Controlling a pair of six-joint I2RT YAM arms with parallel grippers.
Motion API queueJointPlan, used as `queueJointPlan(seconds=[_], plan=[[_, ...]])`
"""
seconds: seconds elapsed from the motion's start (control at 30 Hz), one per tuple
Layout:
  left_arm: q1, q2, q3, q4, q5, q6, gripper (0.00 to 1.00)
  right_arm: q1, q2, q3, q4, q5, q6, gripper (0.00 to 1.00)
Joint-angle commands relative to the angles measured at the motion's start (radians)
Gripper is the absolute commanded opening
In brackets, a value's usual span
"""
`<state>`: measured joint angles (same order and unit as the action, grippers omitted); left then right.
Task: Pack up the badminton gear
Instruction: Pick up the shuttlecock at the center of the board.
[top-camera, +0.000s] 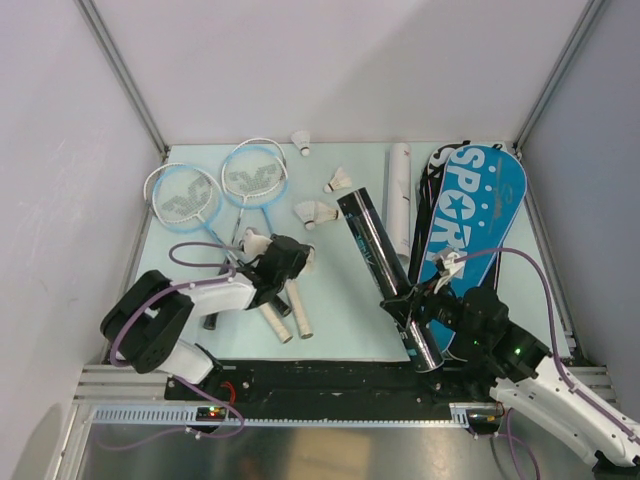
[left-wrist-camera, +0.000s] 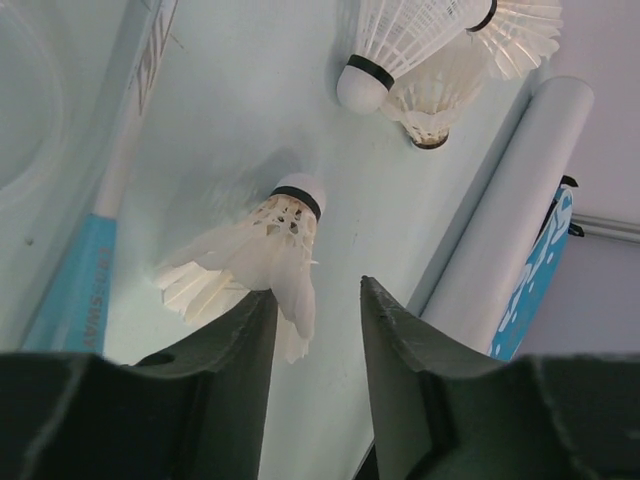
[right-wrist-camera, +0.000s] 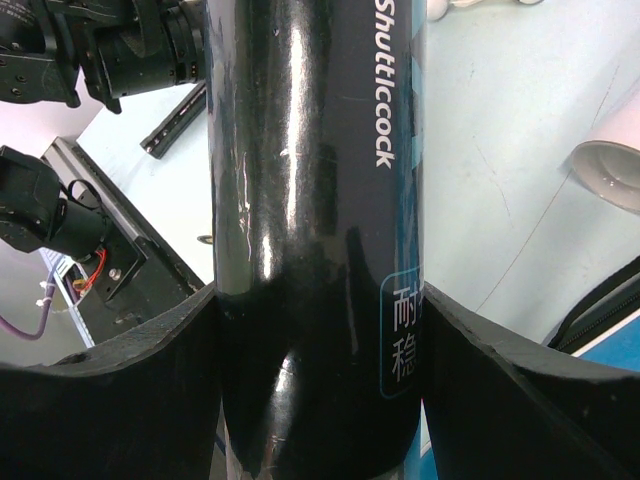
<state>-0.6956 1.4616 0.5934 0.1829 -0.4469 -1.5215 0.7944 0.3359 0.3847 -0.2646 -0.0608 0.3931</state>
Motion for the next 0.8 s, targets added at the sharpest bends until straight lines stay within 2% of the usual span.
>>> queueJointPlan(seconds=[0.0, 0.13, 0.3, 0.4, 0.5, 0.57, 0.77], plan=[[0.0, 0.035, 0.02, 0.11, -0.06, 0.0, 0.39, -0.002, 0.01, 0.051, 0.106, -0.003, 0.017, 0.36], [0.003, 0.021, 0.008, 0.142, -0.069, 0.029, 0.25, -0.002, 0.03, 0.051, 0.114, 0.014, 0.015, 0.35], [0.027, -0.088, -0.009, 0.144, -0.062, 0.125, 0.03, -0.004, 0.09, 0.052, 0.151, 0.055, -0.007, 0.35], [0.064, -0.165, 0.004, 0.129, 0.011, 0.243, 0.0, -0.006, 0.136, 0.048, 0.219, 0.111, -0.032, 0.35], [0.132, -0.247, 0.063, 0.055, 0.13, 0.365, 0.0, -0.007, 0.192, 0.044, 0.321, 0.13, -0.125, 0.34], [0.186, -0.29, 0.131, -0.04, 0.224, 0.468, 0.0, -0.009, 0.222, 0.043, 0.383, 0.141, -0.211, 0.34], [0.291, -0.368, 0.438, -0.48, 0.477, 0.859, 0.0, -0.071, 0.303, 0.039, 0.538, 0.111, -0.481, 0.34]])
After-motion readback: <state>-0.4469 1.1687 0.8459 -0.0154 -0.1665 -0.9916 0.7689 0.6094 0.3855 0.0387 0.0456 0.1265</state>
